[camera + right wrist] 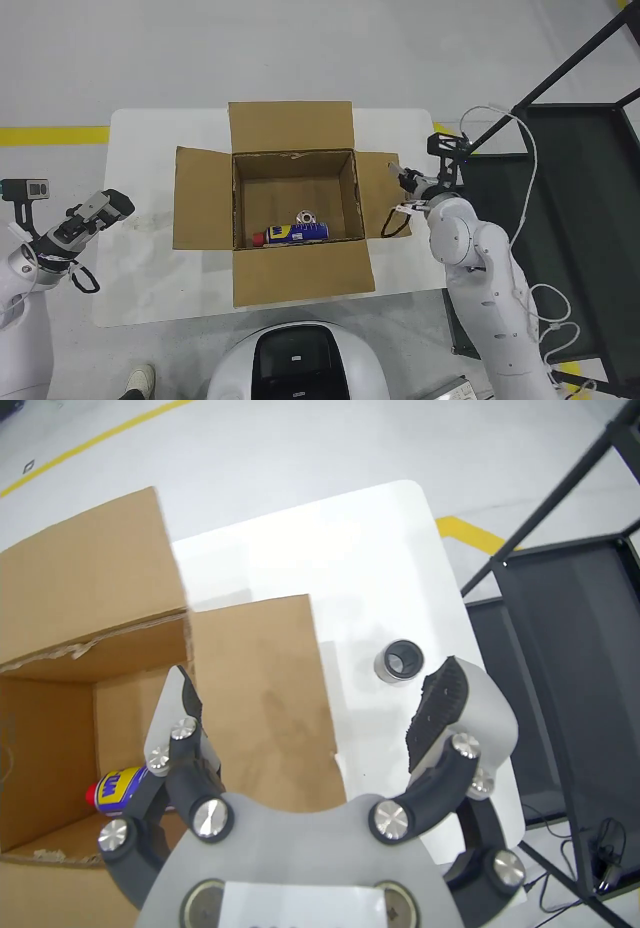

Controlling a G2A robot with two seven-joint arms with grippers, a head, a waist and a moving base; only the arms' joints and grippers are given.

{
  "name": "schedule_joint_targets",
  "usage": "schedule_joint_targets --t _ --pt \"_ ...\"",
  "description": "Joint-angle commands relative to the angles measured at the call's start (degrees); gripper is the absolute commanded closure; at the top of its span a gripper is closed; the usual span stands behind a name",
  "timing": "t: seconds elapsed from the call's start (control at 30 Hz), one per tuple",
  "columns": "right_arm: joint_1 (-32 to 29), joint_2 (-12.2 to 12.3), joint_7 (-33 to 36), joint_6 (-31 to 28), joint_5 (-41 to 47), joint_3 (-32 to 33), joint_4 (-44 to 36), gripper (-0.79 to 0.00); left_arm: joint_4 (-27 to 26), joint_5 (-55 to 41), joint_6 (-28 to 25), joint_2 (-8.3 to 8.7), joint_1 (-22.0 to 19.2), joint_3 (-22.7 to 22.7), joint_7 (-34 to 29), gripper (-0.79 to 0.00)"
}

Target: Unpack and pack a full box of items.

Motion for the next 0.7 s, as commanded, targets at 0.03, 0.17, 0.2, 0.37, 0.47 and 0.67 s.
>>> schedule_joint_targets --t 0.03,0.17,0.2,0.37,0.47,0.67 --pt "1.9 -0.2 2.2 -1.8 -2.6 -4.0 -0.7 -0.785 0.0 0.0 0.0 0.00 0.0 0.0 0.0 -0.785" --pt "4.3 -0.6 3.5 -1.6 -4.2 -7.9 0.0 -0.785 0.0 0.0 0.0 0.00 0.0 0.0 0.0 -0.785" --pt "4.7 -0.7 4.0 -1.5 -3.9 -8.5 0.4 -0.785 0.0 0.0 0.0 0.00 0.0 0.0 0.0 -0.785" --pt "4.8 -0.8 4.2 -1.5 -3.6 -8.7 0.5 -0.785 0.0 0.0 0.0 0.00 0.0 0.0 0.0 -0.785" --pt "4.8 -0.8 4.2 -1.5 -3.6 -8.7 0.5 -0.785 0.0 0.0 0.0 0.00 0.0 0.0 0.0 -0.785" --pt "4.8 -0.8 4.2 -1.5 -3.6 -8.7 0.5 -0.785 0.0 0.0 0.0 0.00 0.0 0.0 0.0 -0.785"
